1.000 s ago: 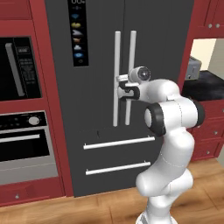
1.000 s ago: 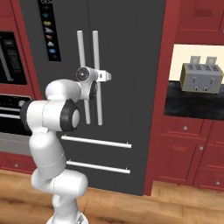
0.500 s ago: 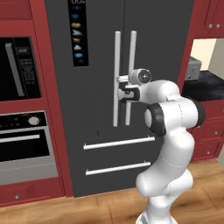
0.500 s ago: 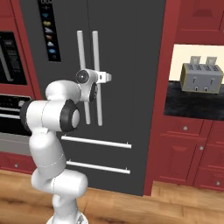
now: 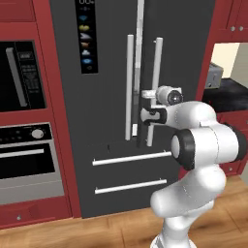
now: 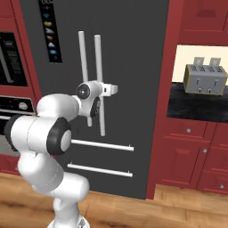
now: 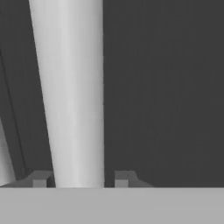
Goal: Take the lemon wedge from the fridge and place it on the plate with fish on the dining counter.
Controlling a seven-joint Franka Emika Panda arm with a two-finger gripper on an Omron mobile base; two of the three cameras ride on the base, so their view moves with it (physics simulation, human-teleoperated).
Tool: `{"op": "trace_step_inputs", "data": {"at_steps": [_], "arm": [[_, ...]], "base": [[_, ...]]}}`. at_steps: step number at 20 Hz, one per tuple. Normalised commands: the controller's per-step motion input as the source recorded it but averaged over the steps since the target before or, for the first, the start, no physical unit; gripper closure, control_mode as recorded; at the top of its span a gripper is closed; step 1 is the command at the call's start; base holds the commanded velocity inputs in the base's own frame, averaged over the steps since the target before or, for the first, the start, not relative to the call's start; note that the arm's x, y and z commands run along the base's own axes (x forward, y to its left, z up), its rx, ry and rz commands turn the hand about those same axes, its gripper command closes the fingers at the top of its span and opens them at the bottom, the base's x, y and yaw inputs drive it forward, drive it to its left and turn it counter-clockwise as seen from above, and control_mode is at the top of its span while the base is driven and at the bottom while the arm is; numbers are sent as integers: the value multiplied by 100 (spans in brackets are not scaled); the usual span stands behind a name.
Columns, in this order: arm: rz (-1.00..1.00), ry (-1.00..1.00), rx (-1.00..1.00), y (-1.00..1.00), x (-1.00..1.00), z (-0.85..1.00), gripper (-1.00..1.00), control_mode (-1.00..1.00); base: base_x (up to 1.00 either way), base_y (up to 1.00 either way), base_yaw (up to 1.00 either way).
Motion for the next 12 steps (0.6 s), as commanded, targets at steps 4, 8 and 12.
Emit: {"op": "trace_step_inputs", "data": {"at_steps": [4, 8, 12], "arm": [[-14, -13, 14, -100, -100, 37, 100, -100], [-19, -8, 17, -100, -100, 45, 100, -100], [-26, -3, 17, -100, -100, 65, 100, -100]], "base": [[0, 0, 0], [0, 0, 0], [0, 0, 0]]}}
